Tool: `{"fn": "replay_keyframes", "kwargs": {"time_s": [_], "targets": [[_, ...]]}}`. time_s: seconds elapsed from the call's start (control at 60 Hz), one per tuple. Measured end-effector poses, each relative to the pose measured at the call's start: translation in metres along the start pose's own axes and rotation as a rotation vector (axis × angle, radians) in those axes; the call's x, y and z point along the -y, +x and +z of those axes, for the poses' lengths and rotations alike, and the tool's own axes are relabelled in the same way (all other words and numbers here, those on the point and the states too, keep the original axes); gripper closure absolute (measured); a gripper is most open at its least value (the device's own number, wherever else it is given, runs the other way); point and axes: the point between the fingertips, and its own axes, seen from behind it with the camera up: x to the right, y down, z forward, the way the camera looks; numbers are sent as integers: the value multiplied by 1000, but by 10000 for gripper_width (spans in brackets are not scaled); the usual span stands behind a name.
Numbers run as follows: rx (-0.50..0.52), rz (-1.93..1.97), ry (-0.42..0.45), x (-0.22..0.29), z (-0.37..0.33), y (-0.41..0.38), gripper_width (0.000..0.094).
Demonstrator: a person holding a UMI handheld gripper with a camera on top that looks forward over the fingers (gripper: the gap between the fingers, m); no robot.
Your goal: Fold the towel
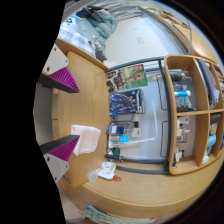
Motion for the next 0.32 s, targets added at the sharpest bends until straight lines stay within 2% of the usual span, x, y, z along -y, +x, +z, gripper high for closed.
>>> {"fn": "replay_keyframes", "kwargs": {"time_s": [0.317], "targets": [[-2, -19, 11, -21, -19, -13, 80]]}}
